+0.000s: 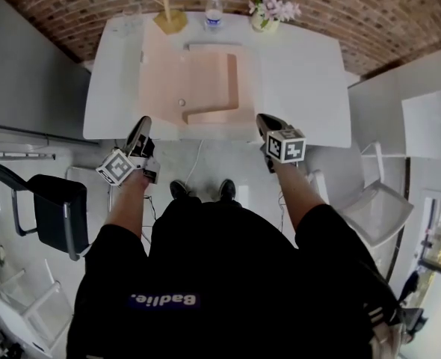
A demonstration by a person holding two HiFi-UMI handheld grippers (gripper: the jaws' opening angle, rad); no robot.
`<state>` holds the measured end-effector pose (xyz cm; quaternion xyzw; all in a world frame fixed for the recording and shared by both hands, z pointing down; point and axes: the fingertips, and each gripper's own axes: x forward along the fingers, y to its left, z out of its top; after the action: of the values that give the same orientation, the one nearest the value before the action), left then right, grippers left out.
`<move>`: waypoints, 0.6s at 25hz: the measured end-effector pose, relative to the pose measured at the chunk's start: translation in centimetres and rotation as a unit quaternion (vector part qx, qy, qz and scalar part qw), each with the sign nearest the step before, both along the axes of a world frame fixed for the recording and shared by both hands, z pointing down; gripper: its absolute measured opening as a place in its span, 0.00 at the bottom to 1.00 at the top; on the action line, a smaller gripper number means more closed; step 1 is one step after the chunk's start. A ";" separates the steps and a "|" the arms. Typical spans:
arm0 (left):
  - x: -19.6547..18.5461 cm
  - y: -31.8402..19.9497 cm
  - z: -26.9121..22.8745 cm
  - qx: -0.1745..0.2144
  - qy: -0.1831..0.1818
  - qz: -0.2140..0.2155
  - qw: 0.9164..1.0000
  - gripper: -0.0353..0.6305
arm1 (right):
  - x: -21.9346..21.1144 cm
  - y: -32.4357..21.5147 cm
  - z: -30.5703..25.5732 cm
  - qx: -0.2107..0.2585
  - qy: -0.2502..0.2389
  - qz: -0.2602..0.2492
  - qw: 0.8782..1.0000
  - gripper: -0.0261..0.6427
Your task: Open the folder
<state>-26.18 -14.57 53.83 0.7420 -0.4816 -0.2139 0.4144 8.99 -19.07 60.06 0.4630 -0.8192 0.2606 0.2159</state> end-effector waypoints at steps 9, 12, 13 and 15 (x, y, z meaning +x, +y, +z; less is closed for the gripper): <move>4.3 4.3 -5.1 0.042 -0.005 0.015 0.999 0.07 | 0.1 3.7 -6.6 0.049 -0.075 -0.010 0.996 0.08; 6.0 5.9 -7.1 0.062 -0.006 0.028 0.998 0.06 | 0.0 5.4 -8.2 0.056 -0.095 -0.016 0.994 0.08; 6.5 6.4 -7.8 0.068 -0.008 0.033 0.997 0.06 | 0.0 5.9 -8.7 0.059 -0.101 -0.018 0.993 0.08; 7.2 7.1 -8.7 0.076 -0.011 0.041 0.996 0.06 | -0.3 6.9 -9.6 0.064 -0.110 -0.023 0.992 0.08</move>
<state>-19.00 -7.46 45.16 0.7930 -0.4378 -0.2245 0.3593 8.65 -12.17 50.48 0.4260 -0.8632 0.2517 0.1003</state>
